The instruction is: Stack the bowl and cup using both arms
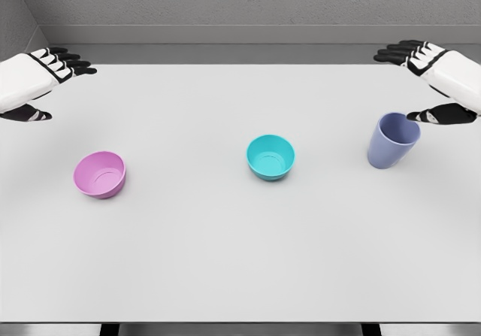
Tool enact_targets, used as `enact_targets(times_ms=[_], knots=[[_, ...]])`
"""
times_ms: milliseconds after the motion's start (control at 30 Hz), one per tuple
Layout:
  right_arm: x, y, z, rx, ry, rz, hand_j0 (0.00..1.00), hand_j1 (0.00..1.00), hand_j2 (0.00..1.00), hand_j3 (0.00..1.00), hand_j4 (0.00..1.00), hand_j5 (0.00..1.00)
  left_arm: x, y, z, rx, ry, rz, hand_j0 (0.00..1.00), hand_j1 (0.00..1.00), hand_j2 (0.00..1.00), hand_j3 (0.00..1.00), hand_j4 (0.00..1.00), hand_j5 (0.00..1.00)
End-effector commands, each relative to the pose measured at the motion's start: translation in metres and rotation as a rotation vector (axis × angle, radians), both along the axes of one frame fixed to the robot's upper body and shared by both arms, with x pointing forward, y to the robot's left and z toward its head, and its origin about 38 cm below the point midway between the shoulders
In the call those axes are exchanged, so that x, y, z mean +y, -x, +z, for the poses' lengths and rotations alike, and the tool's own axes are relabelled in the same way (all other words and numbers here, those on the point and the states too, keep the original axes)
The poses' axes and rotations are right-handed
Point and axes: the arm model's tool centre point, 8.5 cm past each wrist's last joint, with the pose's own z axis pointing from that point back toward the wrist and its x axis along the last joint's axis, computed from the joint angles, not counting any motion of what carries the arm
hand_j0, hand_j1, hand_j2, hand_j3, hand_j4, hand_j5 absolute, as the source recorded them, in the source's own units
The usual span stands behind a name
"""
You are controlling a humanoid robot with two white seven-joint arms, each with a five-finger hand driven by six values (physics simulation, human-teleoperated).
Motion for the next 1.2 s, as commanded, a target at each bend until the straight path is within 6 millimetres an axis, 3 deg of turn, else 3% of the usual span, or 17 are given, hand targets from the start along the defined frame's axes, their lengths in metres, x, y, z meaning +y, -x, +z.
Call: enact_targets(times_ms=[0,100,200,300,400,667,1167], knots=[[0.0,0.0,0.0,0.001,-0.003,0.001,1.0,1.0,1.0,1.0,1.0,1.0,0.001,0.0,0.001,-0.001,0.005,0.002,1.0,1.0,1.0,1.0,1.0,1.0],[0.002,0.0,0.003,-0.006,-0.002,0.008,1.0,1.0,1.0,1.0,1.0,1.0,0.0,0.0,0.0,0.004,-0.031,0.0,1.0,1.0,1.0,1.0,1.0,1.0],[0.002,0.0,0.003,-0.007,-0.002,0.008,1.0,1.0,1.0,1.0,1.0,1.0,0.005,0.003,-0.02,0.169,-0.201,0.027,1.0,1.0,1.0,1.0,1.0,1.0],[0.003,0.0,0.005,-0.011,-0.001,0.009,1.0,1.0,1.0,1.0,1.0,1.0,0.001,0.003,-0.025,0.173,-0.237,0.02,1.0,1.0,1.0,1.0,1.0,1.0],[0.006,0.001,0.008,-0.02,-0.005,0.021,1.0,1.0,1.0,1.0,1.0,1.0,-0.016,0.008,-0.041,0.208,-0.322,-0.033,1.0,1.0,1.0,1.0,1.0,1.0],[0.007,0.001,0.009,-0.017,0.003,0.023,1.0,1.0,1.0,1.0,1.0,1.0,-0.052,0.016,-0.058,0.198,-0.402,-0.136,1.0,1.0,1.0,1.0,1.0,1.0],[0.011,0.0,0.012,-0.018,0.013,0.036,1.0,1.0,1.0,1.0,1.0,1.0,-0.06,0.024,-0.069,0.224,-0.473,-0.172,1.0,1.0,1.0,1.0,1.0,1.0]])
